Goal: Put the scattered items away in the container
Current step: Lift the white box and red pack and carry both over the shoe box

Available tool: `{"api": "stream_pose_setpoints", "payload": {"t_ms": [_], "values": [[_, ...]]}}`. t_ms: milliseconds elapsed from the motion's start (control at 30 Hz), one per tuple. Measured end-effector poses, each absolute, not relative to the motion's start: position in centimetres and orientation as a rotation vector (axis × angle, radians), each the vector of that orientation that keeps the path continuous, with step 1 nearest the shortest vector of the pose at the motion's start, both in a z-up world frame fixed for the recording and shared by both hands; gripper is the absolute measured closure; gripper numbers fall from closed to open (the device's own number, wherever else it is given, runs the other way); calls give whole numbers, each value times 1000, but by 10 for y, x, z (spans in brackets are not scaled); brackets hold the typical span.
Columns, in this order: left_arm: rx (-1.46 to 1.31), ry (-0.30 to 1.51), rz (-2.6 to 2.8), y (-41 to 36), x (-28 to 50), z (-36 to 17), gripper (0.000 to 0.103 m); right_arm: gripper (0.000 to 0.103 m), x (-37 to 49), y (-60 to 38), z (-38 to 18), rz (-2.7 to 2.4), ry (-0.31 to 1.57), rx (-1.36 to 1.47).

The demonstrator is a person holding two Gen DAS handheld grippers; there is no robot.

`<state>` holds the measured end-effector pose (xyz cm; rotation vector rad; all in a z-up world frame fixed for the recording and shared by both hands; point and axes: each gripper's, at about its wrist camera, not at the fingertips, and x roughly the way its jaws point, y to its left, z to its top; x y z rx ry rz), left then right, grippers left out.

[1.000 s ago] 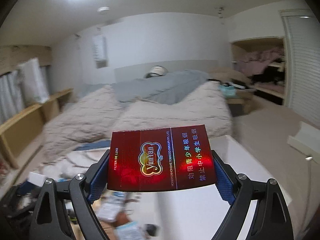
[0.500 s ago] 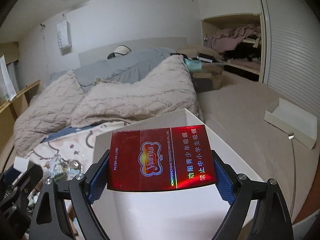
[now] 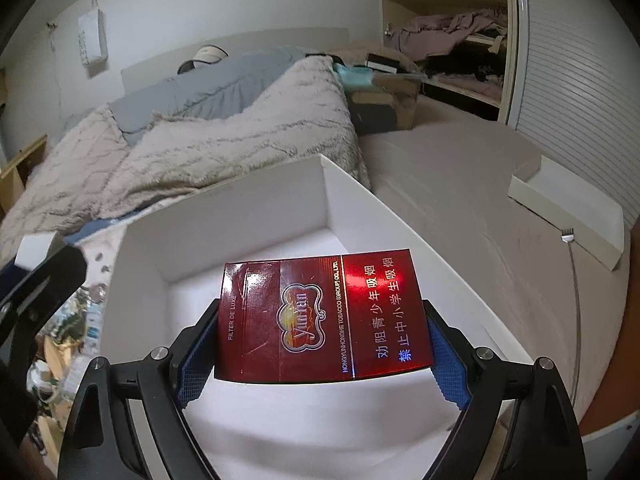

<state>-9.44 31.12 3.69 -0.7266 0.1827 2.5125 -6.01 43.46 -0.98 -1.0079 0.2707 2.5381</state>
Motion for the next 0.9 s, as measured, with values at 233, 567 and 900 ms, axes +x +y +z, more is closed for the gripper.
{"api": "stream_pose_setpoints", "payload": {"t_ms": [233,567,900], "values": [[-855,252,2474,334,-120,22,37,12,-62,438,-22,2524,221,-1093],[-1059,299,2381,355,-147,-6,37,12,-63,440,-34,2506,193,-1175],[-1185,357,2273,367,-155,-24,37,12,-65,435,-44,2522,161,-1267]]}}
